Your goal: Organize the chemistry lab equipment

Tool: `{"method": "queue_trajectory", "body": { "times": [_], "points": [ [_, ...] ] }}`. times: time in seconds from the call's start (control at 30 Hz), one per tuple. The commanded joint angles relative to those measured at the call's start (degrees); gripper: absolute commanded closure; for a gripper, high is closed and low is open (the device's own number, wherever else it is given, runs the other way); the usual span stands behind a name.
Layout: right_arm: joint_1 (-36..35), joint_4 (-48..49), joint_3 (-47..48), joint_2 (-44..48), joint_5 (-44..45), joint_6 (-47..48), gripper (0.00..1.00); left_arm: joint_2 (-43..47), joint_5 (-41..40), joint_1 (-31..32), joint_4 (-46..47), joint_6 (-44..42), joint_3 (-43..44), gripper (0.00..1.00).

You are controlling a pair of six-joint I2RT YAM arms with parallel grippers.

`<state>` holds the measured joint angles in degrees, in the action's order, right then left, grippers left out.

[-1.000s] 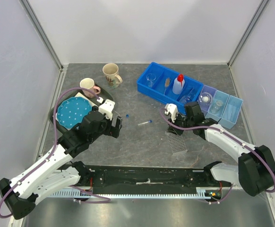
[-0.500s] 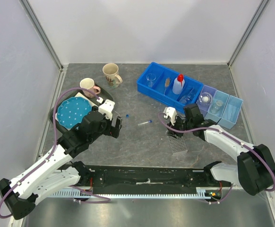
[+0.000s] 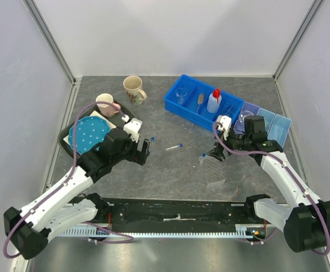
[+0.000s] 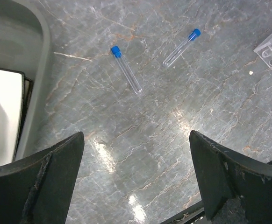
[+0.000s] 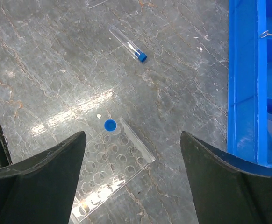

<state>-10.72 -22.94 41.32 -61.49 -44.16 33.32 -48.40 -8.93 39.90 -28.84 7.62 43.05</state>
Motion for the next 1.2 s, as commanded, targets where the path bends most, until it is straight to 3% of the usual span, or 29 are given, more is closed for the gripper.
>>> {"method": "queue_trajectory", "body": {
  "times": [0.0,0.23,0.47,0.73,1.17],
  "points": [
    [1.8,-3.2,1.5,2.6,-6.1,2.4,0.1,-5.3,10.0,-3.5,2.7,2.5,2.3,0.01],
    [3.0,-4.5,1.2,3.0,-3.6,4.0,0.04,-21.6,11.1,-4.0,3.1,13.8,7.1,0.09],
    [2.8,-5.0,1.5,3.4,-2.6,4.4,0.04,-36.1,4.5,-4.0,1.3,15.4,14.8,0.18],
    [2.9,-5.4,1.5,4.3,-1.7,5.0,0.02,-52.1,0.3,-4.4,-2.9,14.8,24.9,0.47],
    [2.8,-5.8,1.1,4.5,-1.1,5.9,0.02,-59.2,-0.4,-4.4,-5.3,13.5,30.7,0.59]
  ]
}}
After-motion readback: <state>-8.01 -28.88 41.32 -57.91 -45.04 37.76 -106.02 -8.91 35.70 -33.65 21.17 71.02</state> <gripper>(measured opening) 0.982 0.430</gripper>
